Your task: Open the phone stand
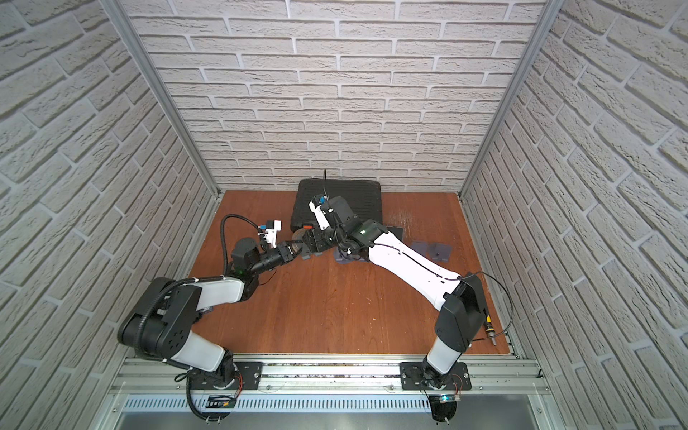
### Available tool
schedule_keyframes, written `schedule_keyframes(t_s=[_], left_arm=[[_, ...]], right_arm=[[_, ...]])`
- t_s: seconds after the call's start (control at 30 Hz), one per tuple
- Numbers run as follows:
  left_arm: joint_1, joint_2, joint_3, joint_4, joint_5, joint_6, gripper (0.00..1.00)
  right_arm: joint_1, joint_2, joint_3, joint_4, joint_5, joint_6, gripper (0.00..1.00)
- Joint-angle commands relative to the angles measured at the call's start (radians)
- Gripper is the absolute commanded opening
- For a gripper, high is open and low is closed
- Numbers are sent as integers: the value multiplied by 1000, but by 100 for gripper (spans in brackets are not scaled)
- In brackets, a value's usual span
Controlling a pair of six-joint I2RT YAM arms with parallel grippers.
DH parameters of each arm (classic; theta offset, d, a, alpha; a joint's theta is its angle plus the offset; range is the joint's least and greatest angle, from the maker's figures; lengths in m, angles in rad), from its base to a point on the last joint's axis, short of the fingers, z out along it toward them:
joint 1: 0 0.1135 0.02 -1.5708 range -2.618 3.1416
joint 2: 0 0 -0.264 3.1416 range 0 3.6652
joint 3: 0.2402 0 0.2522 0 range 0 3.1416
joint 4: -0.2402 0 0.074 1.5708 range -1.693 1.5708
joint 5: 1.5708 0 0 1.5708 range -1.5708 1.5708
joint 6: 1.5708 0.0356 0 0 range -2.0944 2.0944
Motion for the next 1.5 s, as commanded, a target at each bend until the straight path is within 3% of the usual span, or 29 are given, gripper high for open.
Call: schedule_keyframes(t_s=[0.0,0.77,0.97,1.23,1.47], left_arm=[[96,2,30,-17,-242,-120,0],[82,15,28,22,-172,-158,0],[55,42,65,-27,-77,-105,0],[25,82,72,61,-18,-139,0],[25,105,61,163,8,-211,0]], right_arm=[[37,-77,-41,-201,-23,-54,6],[53,-46,-61,-133,32,-46,10],[51,-41,-42,-112,62,-11,21],[47,-16,9,-83,84,31,54],[42,-22,20,-64,134,58,69]])
